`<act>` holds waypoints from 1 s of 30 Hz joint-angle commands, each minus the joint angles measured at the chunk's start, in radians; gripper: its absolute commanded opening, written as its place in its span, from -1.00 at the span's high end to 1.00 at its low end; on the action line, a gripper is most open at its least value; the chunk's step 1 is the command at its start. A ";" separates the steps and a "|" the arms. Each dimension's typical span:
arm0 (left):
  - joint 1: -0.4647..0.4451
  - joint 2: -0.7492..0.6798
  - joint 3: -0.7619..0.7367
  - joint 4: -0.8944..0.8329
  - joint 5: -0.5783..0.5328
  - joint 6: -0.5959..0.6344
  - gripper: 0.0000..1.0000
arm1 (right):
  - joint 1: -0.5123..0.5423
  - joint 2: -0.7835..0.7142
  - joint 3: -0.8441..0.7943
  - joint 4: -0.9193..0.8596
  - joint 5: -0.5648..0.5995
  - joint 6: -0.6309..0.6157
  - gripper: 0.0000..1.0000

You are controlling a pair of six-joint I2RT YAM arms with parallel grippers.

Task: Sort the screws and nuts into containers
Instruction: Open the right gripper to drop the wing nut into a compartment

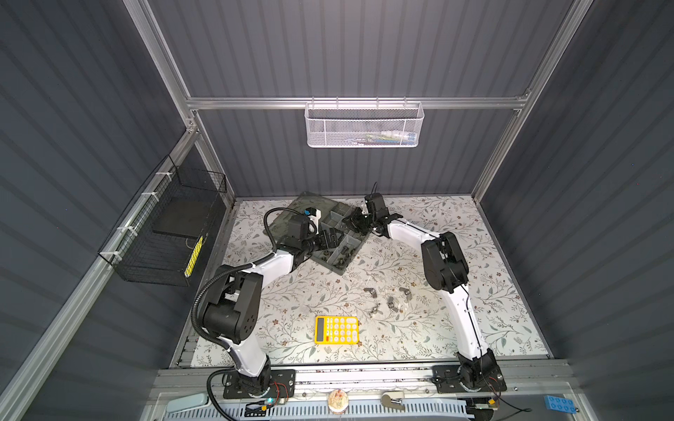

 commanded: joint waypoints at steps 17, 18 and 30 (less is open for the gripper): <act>0.006 -0.009 0.016 0.000 0.008 0.001 -0.99 | 0.004 -0.015 -0.034 -0.025 0.036 -0.011 0.31; 0.007 -0.009 0.017 -0.001 0.008 0.001 -0.99 | 0.003 -0.017 -0.035 -0.024 0.036 -0.013 0.30; 0.007 -0.008 0.015 0.000 0.003 0.007 -1.00 | 0.000 -0.058 -0.035 -0.055 0.046 -0.045 0.15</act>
